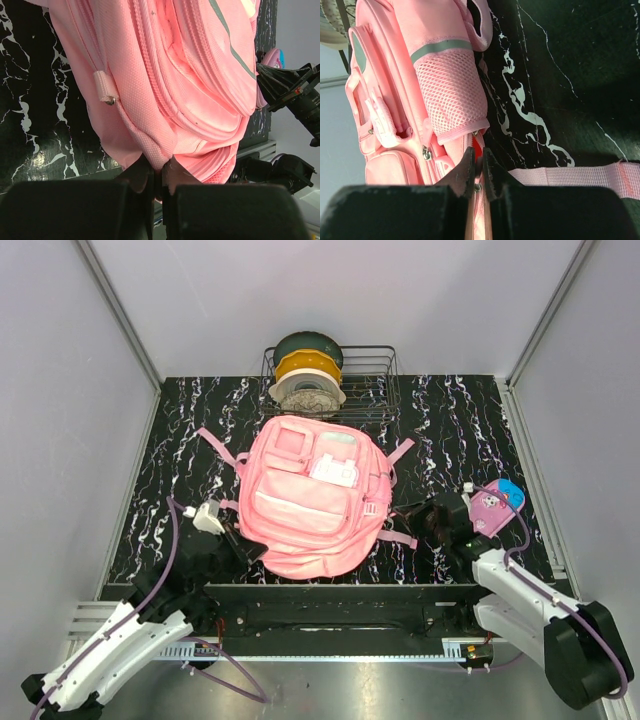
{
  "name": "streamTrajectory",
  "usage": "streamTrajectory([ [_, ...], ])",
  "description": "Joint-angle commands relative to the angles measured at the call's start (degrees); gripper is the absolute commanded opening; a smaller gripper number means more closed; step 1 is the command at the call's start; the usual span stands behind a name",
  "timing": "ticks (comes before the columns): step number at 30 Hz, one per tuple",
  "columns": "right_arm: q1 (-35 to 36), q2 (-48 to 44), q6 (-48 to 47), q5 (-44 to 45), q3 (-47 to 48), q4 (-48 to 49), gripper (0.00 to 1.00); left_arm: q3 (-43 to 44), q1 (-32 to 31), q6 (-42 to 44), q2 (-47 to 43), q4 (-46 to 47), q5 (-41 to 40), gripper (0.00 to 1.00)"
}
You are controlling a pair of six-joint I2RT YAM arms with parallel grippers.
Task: Pack the student bag
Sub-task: Zip the student bag at the center of the board.
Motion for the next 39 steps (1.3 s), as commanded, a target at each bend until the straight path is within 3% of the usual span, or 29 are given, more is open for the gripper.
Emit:
streamTrajectory([
  [1, -4.32, 2.67, -2.24, 11.25, 2.14, 4.94, 0.00, 5.47, 1.17, 3.06, -1.85, -2.40, -7.08, 0.00],
  [13, -7.93, 14.18, -3.64, 10.38, 3.98, 16.98, 0.00, 5.82, 1.26, 2.71, -1.86, -1.61, -6.03, 0.00],
  [17, -7.84, 13.50, -6.26, 6.60, 3.90, 17.87, 0.00, 4.95, 1.17, 2.62, -1.33, 0.58, -5.06, 0.00],
  [19, -7.84, 10.96, -8.03, 2.93, 2.68, 18.30, 0.16, 4.15, 1.26, 2.79, -0.63, 3.29, -3.57, 0.00],
  [20, -7.84, 9.38, -9.86, 1.86, 2.32, 18.30, 0.30, 3.80, 1.26, 2.79, -0.28, 4.27, -3.04, 0.00],
  [22, -7.93, 4.73, -10.15, 0.97, 1.44, 14.72, 0.39, 3.27, 1.26, 2.88, 1.22, 6.63, -1.64, 0.00],
  [23, -7.93, 3.22, -11.19, 0.45, 1.44, 13.22, 0.51, 3.10, 1.26, 2.97, 1.92, 7.17, -0.94, 0.00],
  [29, -7.84, -6.01, -17.51, -5.26, 5.04, -1.19, 0.60, 4.15, 1.26, 5.34, 7.37, 10.25, -0.58, 0.00],
  [35, -7.93, -1.55, -24.11, -18.69, 10.13, -5.86, 0.63, 4.86, 1.17, 7.89, 11.41, 11.05, 1.35, 0.00],
  [36, -7.84, 0.64, -24.73, -20.11, 11.27, -5.95, 0.63, 4.94, 1.26, 8.33, 11.50, 10.96, 1.70, 0.04],
  [39, -7.93, 4.69, -26.23, -24.51, 13.30, -6.13, 0.63, 5.64, 1.17, 10.61, 12.38, 9.21, 2.32, 0.56],
])
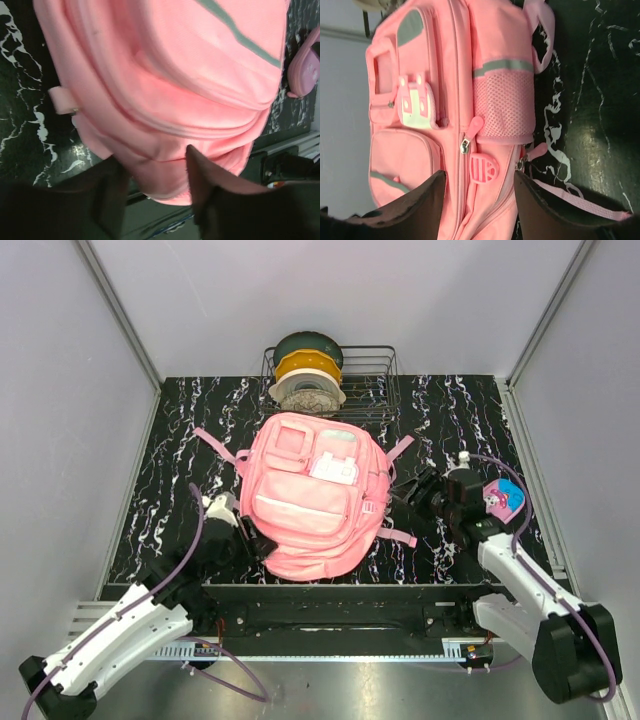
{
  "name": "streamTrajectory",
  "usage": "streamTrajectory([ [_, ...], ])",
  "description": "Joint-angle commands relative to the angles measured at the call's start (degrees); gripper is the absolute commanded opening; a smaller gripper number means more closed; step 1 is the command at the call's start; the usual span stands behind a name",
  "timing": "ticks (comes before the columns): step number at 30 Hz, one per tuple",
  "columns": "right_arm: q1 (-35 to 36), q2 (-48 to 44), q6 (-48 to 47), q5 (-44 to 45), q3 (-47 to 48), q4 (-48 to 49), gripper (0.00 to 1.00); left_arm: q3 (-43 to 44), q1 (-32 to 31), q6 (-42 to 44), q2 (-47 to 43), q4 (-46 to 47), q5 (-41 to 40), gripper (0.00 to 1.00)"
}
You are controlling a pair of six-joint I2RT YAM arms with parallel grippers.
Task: Pack the student bag
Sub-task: Zip the student bag at the center of the board, then adjust the student bag at the center of the board.
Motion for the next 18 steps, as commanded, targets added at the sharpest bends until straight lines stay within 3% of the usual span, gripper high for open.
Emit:
streamTrajectory([
  [1, -0.11, 4.85, -5.40, -10.29, 4.80, -2.50, 0.63, 4.83, 0.30, 4.45, 1.21, 4.66, 0.82, 0.69],
  [2, -0.11, 5.12, -5.49, -10.99, 4.98, -2.41, 0.63, 6.41, 0.38, 5.15, 2.00, 1.60, -0.93, 0.84],
  [6, -0.02, 5.39, -6.10, -12.40, 5.77, -2.59, 0.65, 12.74, 0.38, 8.67, 3.41, -5.97, -6.38, 0.98],
  [13, -0.02, 5.39, -8.65, -13.99, 7.79, -5.31, 0.66, 24.43, 0.38, 14.38, 4.20, -11.44, -15.09, 0.99],
  [18, -0.02, 6.87, -9.44, -16.97, 9.02, -2.60, 0.61, 23.92, 0.38, 17.37, 9.20, -3.10, -10.01, 0.99],
])
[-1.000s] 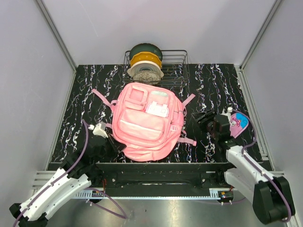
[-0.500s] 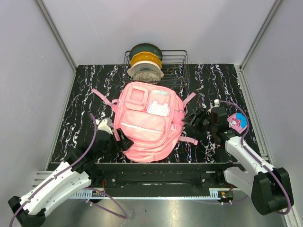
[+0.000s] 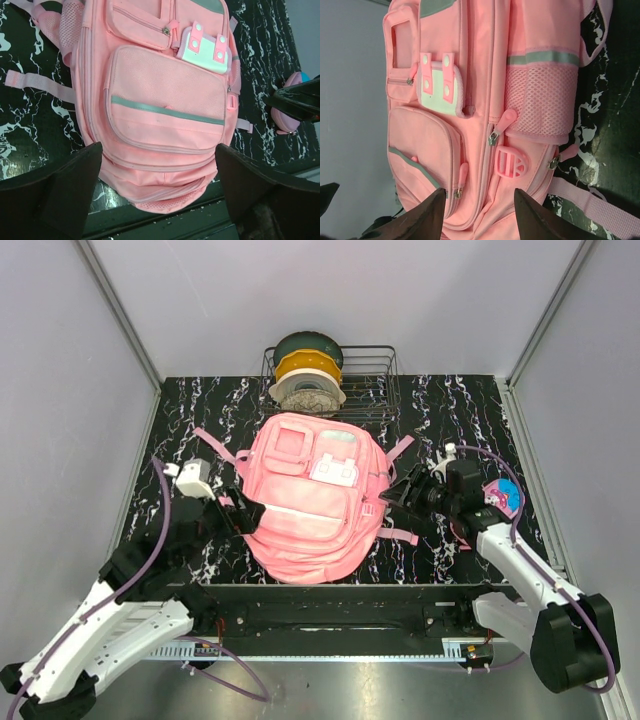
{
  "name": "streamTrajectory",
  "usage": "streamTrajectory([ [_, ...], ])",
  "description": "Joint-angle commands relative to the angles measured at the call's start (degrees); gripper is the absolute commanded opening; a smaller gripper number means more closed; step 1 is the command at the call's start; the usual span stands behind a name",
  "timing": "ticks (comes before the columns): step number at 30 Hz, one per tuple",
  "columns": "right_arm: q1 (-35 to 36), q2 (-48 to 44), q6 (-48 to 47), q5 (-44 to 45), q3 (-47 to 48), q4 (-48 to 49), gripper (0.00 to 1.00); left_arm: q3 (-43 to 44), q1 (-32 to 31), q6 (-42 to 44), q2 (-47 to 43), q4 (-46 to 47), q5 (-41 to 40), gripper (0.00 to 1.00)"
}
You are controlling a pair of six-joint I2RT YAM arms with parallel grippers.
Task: Pack the student bag
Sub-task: Adjust the student bag at the center of the board.
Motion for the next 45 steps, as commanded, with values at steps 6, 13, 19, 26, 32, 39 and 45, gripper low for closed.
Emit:
streamTrajectory([
  [6, 0.51, 7.54, -5.46, -9.04, 5.58, 3.25, 0.51, -0.68, 0.12, 4.72, 13.54, 11.65, 9.19, 0.99],
  [13, 2.27, 15.79, -8.19, -5.09, 10.58, 1.23, 0.51, -4.19, 0.12, 3.05, 13.99, 15.17, 11.65, 0.99],
  [19, 2.27, 21.25, -1.52, 0.96, 10.60, 4.56, 0.49, -7.62, 0.12, 0.77, 11.88, 16.66, 13.76, 0.99],
  [26, 2.62, 26.70, 0.77, 0.27, 12.00, 10.55, 0.50, -10.78, 0.12, -1.43, 9.07, 18.16, 15.34, 0.99],
  [32, 2.71, 31.45, 6.65, -2.71, 10.16, 17.30, 0.49, -11.40, 0.12, -2.13, 8.71, 18.60, 15.96, 0.99],
  [39, 3.41, 29.61, 10.89, -3.88, 6.72, 23.22, 0.43, -11.93, 0.21, -2.22, 8.45, 18.42, 15.70, 0.99],
  [45, 3.41, 30.40, 8.77, -4.47, 7.61, 21.25, 0.23, -12.55, 0.21, -2.31, 9.24, 19.39, 16.49, 0.99],
])
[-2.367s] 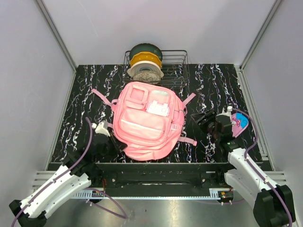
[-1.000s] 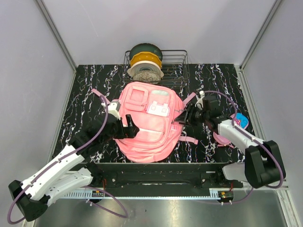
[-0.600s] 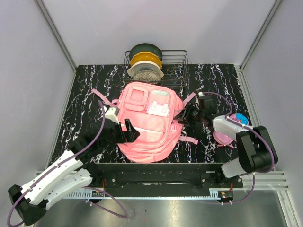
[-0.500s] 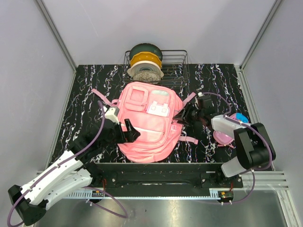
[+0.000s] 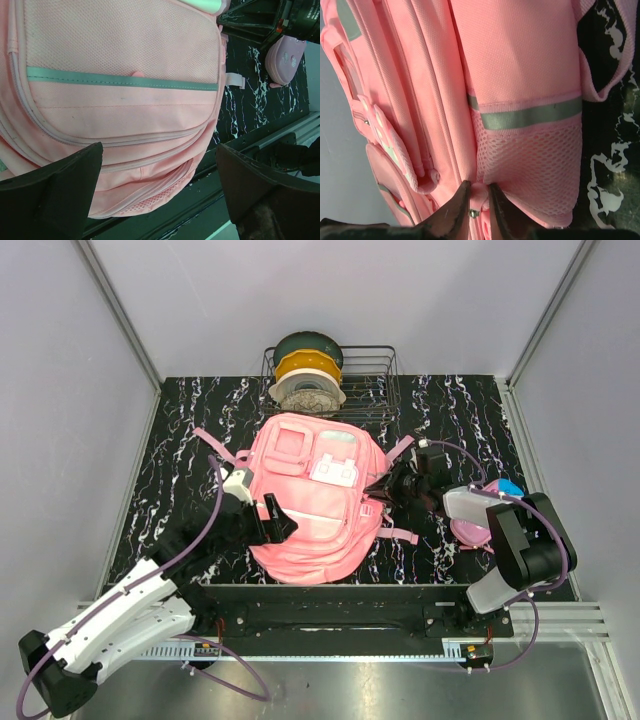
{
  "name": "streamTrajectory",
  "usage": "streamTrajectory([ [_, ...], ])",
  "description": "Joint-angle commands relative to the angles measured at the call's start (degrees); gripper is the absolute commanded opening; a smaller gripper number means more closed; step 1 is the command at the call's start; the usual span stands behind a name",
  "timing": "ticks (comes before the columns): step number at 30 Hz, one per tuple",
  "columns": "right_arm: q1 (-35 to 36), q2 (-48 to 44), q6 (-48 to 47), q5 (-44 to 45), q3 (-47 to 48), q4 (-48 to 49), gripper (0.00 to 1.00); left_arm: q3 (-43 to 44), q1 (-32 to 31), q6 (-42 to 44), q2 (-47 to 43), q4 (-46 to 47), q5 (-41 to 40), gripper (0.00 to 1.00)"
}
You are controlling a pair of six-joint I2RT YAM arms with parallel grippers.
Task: Pack the student bag
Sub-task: Adjust the student bag at the center of the board.
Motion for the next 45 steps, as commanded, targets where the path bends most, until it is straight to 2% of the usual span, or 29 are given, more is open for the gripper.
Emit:
streamTrajectory([
  [1, 1.18, -1.36, -0.06, -1.48, 0.20, 3.04, 0.14, -0.07, 0.06, -0.21, -0.03, 3.41, 1.19, 0.99],
  [2, 1.09, -1.45, -0.14, -1.48, 0.19, 3.04, 0.08, -0.07, 0.05, -0.12, 0.06, 3.41, 1.19, 0.99],
  [5, 1.18, -1.80, -0.23, -1.83, -0.60, 2.95, 0.03, -0.07, 0.06, 0.14, 0.15, 3.24, 1.01, 0.99],
  [7, 1.36, -2.84, -0.32, -1.66, -1.65, 2.69, 0.03, -0.15, 0.14, 0.05, 0.15, 2.89, 0.40, 0.99],
  [9, 1.62, -3.90, -0.84, -1.66, -2.53, 2.51, 0.07, -0.59, 0.14, -0.21, -0.03, 2.97, 0.13, 0.99],
  [13, 2.67, -8.90, -4.00, -1.83, -4.82, 0.33, 0.04, -1.56, 0.05, -0.74, 0.67, 2.45, -1.10, 0.99],
  [15, 3.72, -11.54, -4.80, -1.74, -5.86, -1.79, 0.00, -2.17, 0.14, -1.61, 1.38, 1.83, -3.03, 0.99],
  [20, 6.89, -15.59, -4.45, -0.26, -8.85, -3.37, 0.00, -4.02, 0.23, -5.83, 2.52, -1.14, -12.24, 0.99],
  [24, 9.87, -19.28, -2.70, 2.03, -13.42, -3.64, 0.02, -4.63, 0.14, -9.26, -0.28, -2.48, -16.12, 0.99],
  [27, 11.37, -21.22, -3.13, 2.30, -14.57, -3.99, 0.09, -7.09, 1.89, -7.69, -1.26, -0.11, -17.62, 0.99],
  [28, 11.98, -21.48, -3.65, 2.04, -14.49, -5.29, 0.14, -7.71, 3.03, -4.55, -0.30, 1.38, -16.66, 0.99],
  [29, 12.08, -21.75, -4.27, 1.77, -13.62, -6.35, 0.27, -7.54, 5.39, -3.04, 0.75, 4.09, -14.31, 0.99],
  [30, 12.08, -22.79, -5.84, 1.77, -13.00, -7.75, 0.27, -7.10, 6.46, -1.63, 2.16, 4.81, -13.59, 0.99],
  [32, 14.00, -23.76, -7.78, 2.82, -10.03, -11.27, 0.19, -4.30, 9.61, 2.50, 7.77, 6.48, -12.01, 0.99],
  [37, 15.68, -22.63, -12.10, 2.39, -4.91, -16.21, 0.25, 2.29, 14.90, 12.33, 20.68, 14.74, -3.49, 0.99],
  [40, 15.77, -24.55, -10.60, 4.14, -4.99, -16.20, 0.35, 8.09, 15.87, 18.04, 27.20, 16.24, -0.40, 0.99],
  [42, 15.77, -27.53, -11.21, 8.78, -3.86, -18.65, 0.46, 12.21, 15.96, 20.26, 30.19, 14.23, -0.22, 0.99],
  [43, 15.77, -28.33, -11.39, 12.11, -2.89, -23.63, 0.54, 12.93, 16.05, 21.57, 30.38, 13.35, -0.65, 0.99],
  [44, 15.68, -29.04, -11.48, 17.71, -1.41, -25.07, 0.58, 13.29, 16.05, 22.20, 30.12, 12.47, -0.92, 0.99],
  [45, 14.73, -29.48, -11.66, 19.42, -0.69, -26.21, 0.65, 13.03, 16.05, 22.46, 28.38, 12.20, -1.18, 0.99],
])
